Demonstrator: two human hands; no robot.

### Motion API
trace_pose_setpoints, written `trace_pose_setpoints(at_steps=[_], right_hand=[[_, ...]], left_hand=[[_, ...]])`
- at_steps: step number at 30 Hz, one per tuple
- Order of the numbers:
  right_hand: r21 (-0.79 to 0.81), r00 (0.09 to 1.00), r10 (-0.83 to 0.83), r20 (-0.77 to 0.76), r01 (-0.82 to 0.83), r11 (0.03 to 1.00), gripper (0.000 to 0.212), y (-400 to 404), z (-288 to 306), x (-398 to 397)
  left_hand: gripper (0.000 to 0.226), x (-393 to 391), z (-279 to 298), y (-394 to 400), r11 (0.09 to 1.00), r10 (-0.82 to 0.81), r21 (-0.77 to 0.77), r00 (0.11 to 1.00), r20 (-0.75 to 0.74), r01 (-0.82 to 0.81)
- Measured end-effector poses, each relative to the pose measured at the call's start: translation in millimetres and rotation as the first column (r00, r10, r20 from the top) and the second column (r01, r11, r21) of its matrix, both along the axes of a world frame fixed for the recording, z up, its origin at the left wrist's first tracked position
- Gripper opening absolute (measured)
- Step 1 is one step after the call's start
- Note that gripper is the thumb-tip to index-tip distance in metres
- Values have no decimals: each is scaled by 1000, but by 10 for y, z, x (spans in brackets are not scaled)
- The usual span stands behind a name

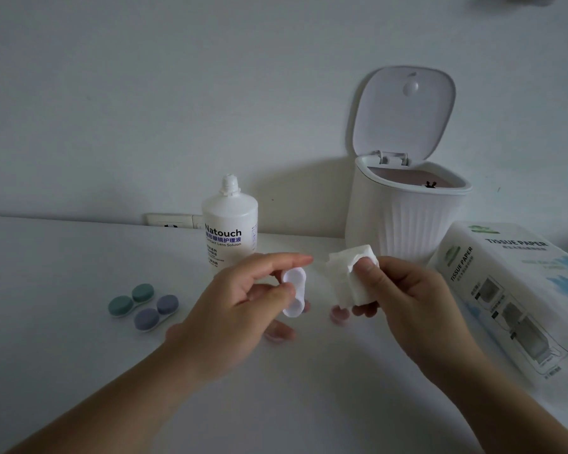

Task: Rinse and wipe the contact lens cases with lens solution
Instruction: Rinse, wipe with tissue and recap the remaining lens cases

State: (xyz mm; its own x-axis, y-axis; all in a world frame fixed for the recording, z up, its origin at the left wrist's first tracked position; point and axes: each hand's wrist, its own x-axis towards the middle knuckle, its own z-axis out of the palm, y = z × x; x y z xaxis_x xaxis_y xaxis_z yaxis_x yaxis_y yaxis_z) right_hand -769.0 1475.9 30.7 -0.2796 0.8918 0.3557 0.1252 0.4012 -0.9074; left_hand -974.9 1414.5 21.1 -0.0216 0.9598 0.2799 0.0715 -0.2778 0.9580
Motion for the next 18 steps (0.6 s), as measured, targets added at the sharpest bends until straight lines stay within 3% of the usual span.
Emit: trace_pose_setpoints(at_steps=[7,10,18], right_hand=[[-5,997,17,76,-16,1000,43,-7,-26,-6],[13,993,64,103,-66,998,47,-16,-52,-7],[-63,944,274,186,-266,962,28,-46,-100,-59]], left_hand=[[38,10,-46,-12,999,-34,12,993,-115,36],[25,25,-50,-8,1000,-1,19,994,-108,3],[26,24,-67,22,1000,17,9,994,-112,-16]])
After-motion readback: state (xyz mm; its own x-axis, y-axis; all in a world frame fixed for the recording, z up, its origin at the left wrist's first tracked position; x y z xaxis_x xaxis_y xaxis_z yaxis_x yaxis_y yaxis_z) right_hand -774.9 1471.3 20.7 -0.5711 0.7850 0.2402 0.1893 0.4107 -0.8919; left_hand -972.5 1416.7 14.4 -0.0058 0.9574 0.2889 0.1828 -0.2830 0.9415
